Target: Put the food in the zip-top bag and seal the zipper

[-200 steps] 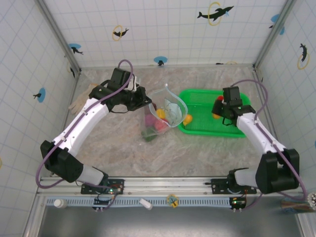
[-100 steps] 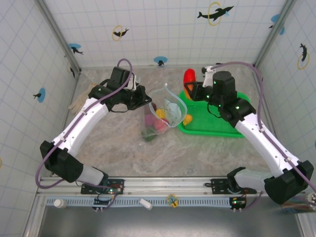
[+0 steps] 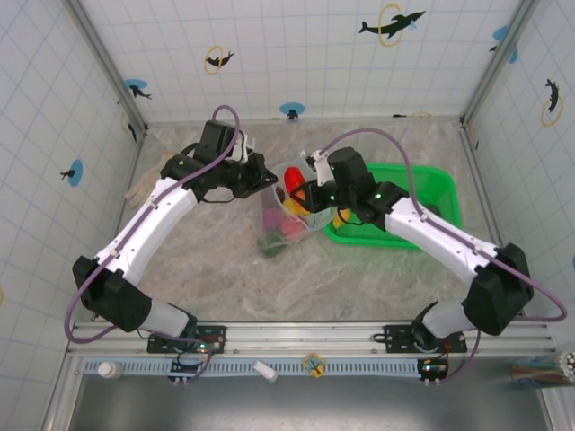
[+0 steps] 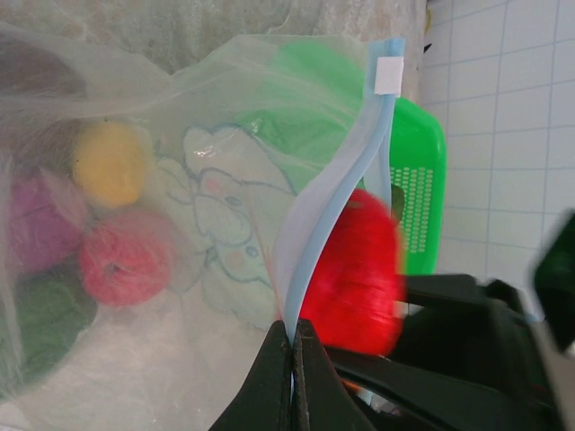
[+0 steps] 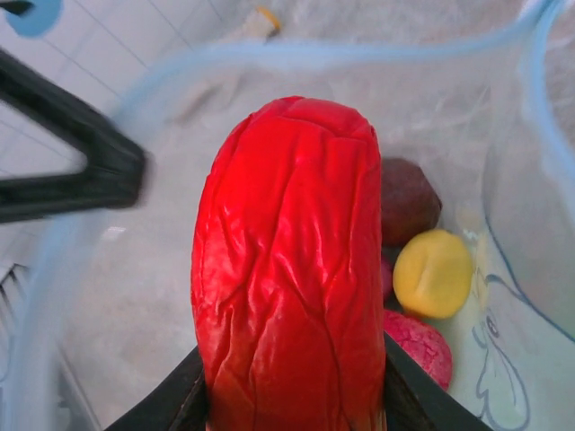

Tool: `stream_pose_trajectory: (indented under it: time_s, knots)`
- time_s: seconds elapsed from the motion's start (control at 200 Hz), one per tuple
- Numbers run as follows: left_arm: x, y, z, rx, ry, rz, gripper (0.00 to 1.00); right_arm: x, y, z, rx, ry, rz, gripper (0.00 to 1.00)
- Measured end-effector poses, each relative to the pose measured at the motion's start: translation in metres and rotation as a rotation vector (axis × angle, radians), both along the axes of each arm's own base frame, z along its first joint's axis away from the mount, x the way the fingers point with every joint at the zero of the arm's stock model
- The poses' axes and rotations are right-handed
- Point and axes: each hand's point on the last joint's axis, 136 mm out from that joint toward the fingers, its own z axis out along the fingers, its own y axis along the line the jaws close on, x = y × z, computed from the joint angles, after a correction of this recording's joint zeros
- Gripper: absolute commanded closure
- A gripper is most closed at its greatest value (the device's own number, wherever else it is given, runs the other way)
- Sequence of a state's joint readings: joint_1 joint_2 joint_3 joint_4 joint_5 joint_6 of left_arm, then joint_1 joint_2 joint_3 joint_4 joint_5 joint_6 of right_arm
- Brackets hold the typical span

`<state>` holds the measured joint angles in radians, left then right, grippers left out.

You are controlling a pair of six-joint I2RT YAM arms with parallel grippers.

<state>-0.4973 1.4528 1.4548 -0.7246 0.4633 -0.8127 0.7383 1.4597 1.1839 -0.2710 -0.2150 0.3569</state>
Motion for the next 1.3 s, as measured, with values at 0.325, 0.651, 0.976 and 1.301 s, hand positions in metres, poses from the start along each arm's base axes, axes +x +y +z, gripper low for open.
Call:
stream_pose_trajectory:
  time_s: [0.325,0.651,0.976,1.301]
  knots:
    - [0.003,-0.001,0.003,-0.011,-0.009,0.005,1.0,0.035,0.038,-0.053,-0.128,0.145,-0.046,0.39]
    - [0.007,0.0,0.003,-0.015,-0.017,0.014,1.0,0.034,0.047,-0.055,-0.153,0.167,-0.05,0.33]
    - [0.007,0.0,0.004,-0.016,-0.019,0.014,1.0,0.024,0.018,-0.022,-0.09,0.125,-0.071,0.39]
    - [0.008,0.002,0.002,-0.014,-0.017,0.019,1.0,0.009,-0.049,0.022,0.099,0.028,-0.151,0.44]
